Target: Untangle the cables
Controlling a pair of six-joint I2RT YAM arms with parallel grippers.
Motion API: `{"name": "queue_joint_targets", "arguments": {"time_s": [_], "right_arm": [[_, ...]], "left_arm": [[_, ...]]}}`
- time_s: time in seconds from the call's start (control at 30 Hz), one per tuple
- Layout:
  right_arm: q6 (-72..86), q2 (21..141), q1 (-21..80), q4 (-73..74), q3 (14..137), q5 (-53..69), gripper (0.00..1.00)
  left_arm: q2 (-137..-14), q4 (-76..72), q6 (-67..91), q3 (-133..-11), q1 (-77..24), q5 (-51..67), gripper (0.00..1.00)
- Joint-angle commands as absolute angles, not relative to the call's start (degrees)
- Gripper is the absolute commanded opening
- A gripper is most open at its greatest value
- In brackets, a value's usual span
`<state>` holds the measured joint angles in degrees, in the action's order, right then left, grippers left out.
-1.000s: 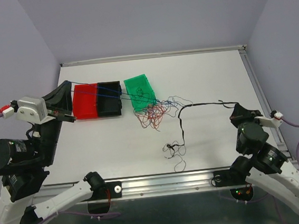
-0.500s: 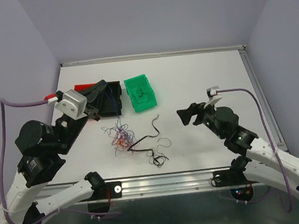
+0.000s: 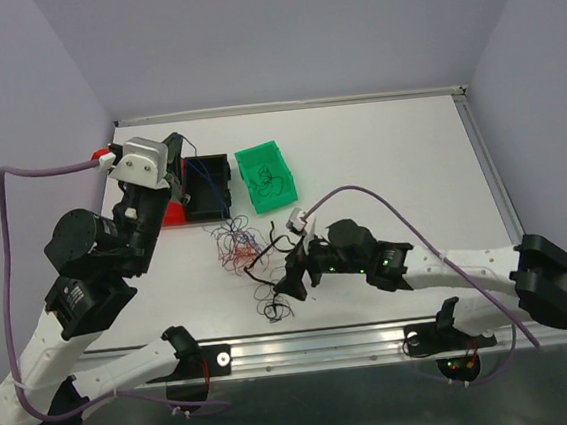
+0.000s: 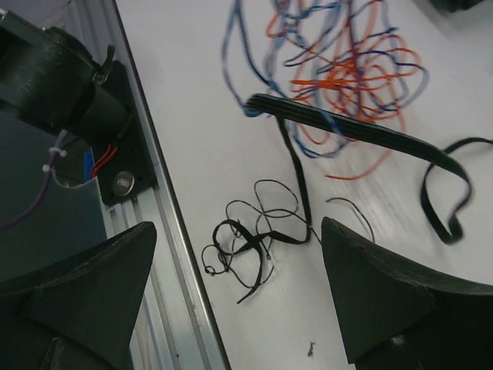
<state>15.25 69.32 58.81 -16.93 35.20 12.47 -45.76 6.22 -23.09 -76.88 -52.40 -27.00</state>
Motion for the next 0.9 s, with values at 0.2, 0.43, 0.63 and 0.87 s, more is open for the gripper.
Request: {"name": "queue_joint_targets", "arguments": {"time_s": [0.2, 0.43, 0.63, 0.87], "right_arm": [[9.93, 90.51, 70.22, -16.00, 50.18, -7.34, 0.91], [16.33, 101.39, 74.78, -13.89, 56.85, -21.67, 0.94], [19.50, 110.21, 76.90, -13.18, 59.94, -34.27, 0.87], [24.95, 104.78, 76.99, -11.17, 52.22, -33.39, 0.28]], "left_arm": [[-46.05, 0.53, -26.45, -78.58, -52.29, -34.09, 0.00], [-45.70, -0.95, -27.77, -77.96, -52.29, -35.59, 0.00], [-45.53, -1.93, -29.62, -77.52, -52.29, -37.87, 0.00], [-43.77, -5.18, -35.15, -76.47, -52.29, -44.20, 0.00]]}}
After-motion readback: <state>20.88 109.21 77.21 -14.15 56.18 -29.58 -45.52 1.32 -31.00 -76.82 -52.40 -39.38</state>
